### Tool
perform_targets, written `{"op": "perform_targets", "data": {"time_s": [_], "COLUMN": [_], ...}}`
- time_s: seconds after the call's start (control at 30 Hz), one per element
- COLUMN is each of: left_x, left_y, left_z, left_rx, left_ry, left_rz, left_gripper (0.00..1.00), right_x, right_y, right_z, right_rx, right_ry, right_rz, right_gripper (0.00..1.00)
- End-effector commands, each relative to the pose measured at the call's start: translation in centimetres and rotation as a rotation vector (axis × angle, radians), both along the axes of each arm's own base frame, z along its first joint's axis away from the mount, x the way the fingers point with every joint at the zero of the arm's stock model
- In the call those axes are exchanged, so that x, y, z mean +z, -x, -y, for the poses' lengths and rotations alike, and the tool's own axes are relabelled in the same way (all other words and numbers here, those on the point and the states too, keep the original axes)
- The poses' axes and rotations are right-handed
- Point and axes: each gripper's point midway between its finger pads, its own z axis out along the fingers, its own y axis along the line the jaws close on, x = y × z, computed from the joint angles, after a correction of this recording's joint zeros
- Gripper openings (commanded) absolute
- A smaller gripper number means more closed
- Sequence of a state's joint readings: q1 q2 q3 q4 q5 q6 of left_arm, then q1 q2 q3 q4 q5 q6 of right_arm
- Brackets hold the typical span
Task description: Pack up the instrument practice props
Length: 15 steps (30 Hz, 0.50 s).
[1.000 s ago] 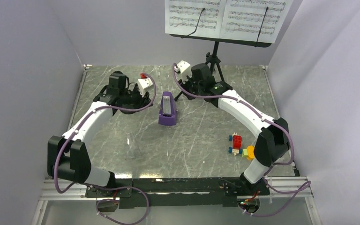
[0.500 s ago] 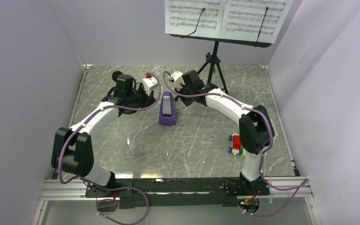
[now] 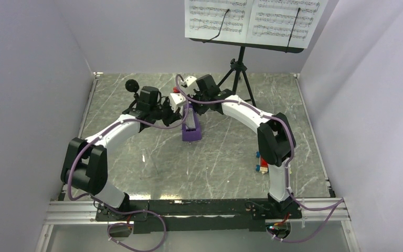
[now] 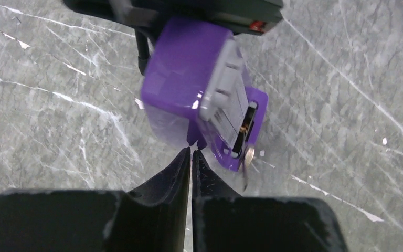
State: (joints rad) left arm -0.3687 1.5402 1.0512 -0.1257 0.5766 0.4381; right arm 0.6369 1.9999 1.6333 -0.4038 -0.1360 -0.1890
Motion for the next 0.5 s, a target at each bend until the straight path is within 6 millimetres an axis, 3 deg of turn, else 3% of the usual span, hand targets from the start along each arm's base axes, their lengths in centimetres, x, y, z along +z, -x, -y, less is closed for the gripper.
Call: {"op": "perform_targets", "data": {"time_s": [0.0,0.17,0.3,0.47], "left_x": [0.5,0.4,1.5,4.2], "left_y": [2.3,3.9,5.8,8.8], "left_z": [2.2,2.1,1.3,-1.3], "left_rx": [-0.154,-0.226,-0.291,-0.377], "left_ry": [-0.008,-0.067,-0.11,-0.204], "left_rz": [0.057,0.09,0.104,0.169], "left_gripper": [0.12,0.15,0.21,0.45], "right_x": [1.9,0.6,0.8,3.2], "right_y": [0.4,1.5,1.6,-0.1], "right_z": [-4.0,-5.9,-6.1,-4.0], "right_rx": [0.078,0.163,0.199,0.138], "right_ry": [-0.125,-0.168,-0.178,-0.201], "right_rz": [-0.008,-0.072,-0.067,-0.026], "right_gripper": [0.0,0.0,0.01,0.07]}}
